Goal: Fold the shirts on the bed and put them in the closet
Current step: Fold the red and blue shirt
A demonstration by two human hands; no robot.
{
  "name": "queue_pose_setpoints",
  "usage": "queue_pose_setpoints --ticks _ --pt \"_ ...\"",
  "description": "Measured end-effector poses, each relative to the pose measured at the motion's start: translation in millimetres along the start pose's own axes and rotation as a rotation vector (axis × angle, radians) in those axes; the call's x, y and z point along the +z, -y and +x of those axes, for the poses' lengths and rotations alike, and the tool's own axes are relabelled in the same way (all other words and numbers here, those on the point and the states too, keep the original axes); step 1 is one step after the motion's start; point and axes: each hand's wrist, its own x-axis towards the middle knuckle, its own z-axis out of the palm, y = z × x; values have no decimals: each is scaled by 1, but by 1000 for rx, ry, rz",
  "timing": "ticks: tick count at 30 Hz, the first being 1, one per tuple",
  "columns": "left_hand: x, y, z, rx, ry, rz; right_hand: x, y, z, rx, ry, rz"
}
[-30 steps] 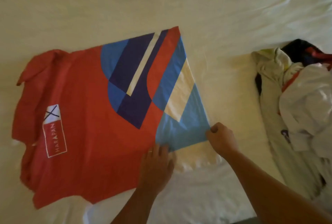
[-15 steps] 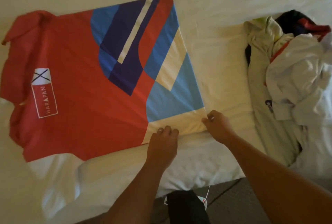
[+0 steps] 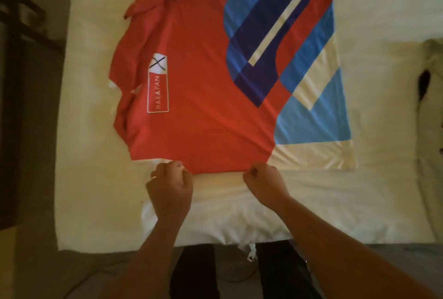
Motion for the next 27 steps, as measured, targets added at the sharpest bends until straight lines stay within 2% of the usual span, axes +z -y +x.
queue_pose_setpoints --ticks 2,3,5,6,10,12,16,18,20,23,27 --pt "-18 38 8 -228 -16 48 39 32 -5 -21 62 39" --pt "-23 51 15 -382 35 23 56 45 -6 -22 73 60" --pt "-31 78 27 -635 139 -92 90 74 -10 11 64 130" --pt "-34 95 31 -684 170 -174 109 91 -13 44 48 176" --pt "-34 112 43 -738 288 -475 134 125 -15 264 -120 385" --pt "-35 118 47 -737 398 -577 136 133 -13 360 -152 500" --pt "-46 127 52 -679 548 -789 130 141 -11 535 11 775" --pt "-55 127 53 -727 561 -949 126 145 -16 540 99 806" --pt "-62 120 53 -821 561 -1105 123 146 -21 510 101 842" --pt "-64 114 45 -890 572 -1117 120 138 -27 473 95 828" --pt "-67 123 34 -875 718 -999 120 123 -37 433 185 747"
